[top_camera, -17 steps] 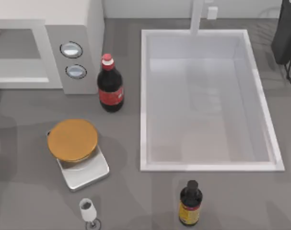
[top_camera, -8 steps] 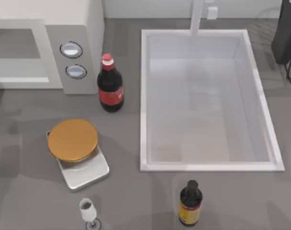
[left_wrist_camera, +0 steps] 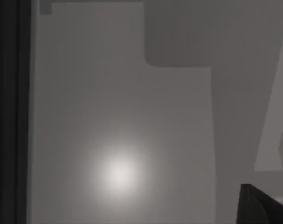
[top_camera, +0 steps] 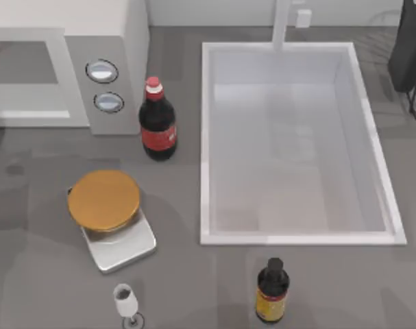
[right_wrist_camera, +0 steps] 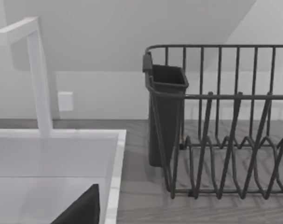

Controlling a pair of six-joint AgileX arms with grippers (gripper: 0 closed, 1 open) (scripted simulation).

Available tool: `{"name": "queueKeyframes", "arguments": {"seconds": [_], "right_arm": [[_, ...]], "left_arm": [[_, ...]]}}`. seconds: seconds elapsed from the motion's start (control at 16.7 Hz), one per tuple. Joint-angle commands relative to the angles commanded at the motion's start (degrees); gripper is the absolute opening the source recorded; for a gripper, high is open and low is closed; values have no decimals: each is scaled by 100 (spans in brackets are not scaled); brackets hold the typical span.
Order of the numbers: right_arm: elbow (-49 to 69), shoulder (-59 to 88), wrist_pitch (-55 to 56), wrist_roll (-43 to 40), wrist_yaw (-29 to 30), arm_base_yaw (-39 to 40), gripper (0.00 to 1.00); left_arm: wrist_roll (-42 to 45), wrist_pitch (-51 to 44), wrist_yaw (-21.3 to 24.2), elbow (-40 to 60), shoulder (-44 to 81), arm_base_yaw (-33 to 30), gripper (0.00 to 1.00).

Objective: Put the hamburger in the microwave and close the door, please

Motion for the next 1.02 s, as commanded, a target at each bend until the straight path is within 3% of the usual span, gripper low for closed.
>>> {"name": "queueKeyframes", "arguments": {"seconds": [0.24, 0.78, 1.02], "right_arm": [[0, 0, 0, 0, 0, 0, 100], [0, 0, 0, 0, 0, 0, 100], [0, 0, 0, 0, 0, 0, 100]], "left_arm": [[-9, 2029, 271, -461, 346, -9, 0], [-109, 7843, 988, -2026, 934, -54, 0], [-189, 9571, 1232, -2674, 1037, -60, 0]]}}
